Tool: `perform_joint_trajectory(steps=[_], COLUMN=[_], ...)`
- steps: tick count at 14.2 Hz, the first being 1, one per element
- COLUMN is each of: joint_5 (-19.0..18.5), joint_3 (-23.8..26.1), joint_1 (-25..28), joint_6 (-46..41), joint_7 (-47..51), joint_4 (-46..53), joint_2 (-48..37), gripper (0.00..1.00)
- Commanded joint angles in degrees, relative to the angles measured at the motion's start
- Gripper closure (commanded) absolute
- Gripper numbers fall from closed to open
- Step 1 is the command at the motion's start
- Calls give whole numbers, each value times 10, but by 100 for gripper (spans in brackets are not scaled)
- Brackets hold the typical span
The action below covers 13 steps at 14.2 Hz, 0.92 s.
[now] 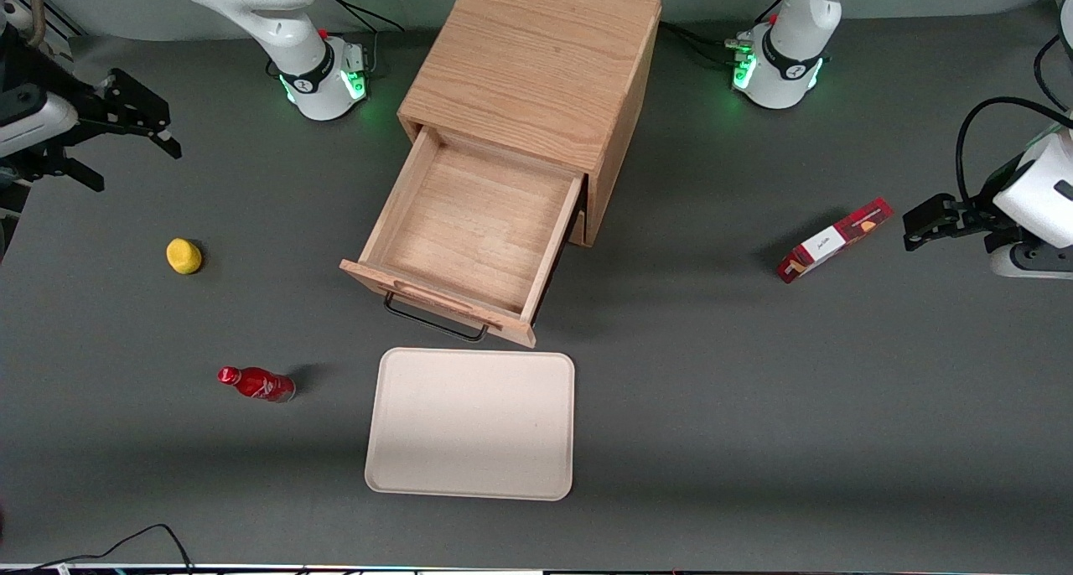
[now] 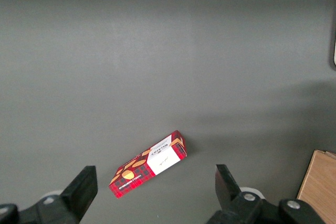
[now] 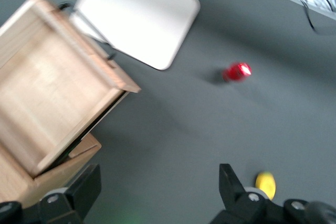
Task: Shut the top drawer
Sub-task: 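Move the right gripper down toward the open drawer's front panel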
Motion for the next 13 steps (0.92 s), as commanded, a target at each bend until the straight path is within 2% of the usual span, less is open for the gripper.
perform_joint_trajectory(steps=[1, 7, 10, 13], joint_5=[3, -3, -8, -18], joint_3=[24, 61, 76, 86], joint_1=[2, 5, 7, 14], joint_6=[-14, -17, -30, -63], joint_7=[-147, -326, -337, -341], joint_4=[44, 90, 112, 201], joint_2=[34, 119, 169, 265], gripper=[0, 0, 0, 0])
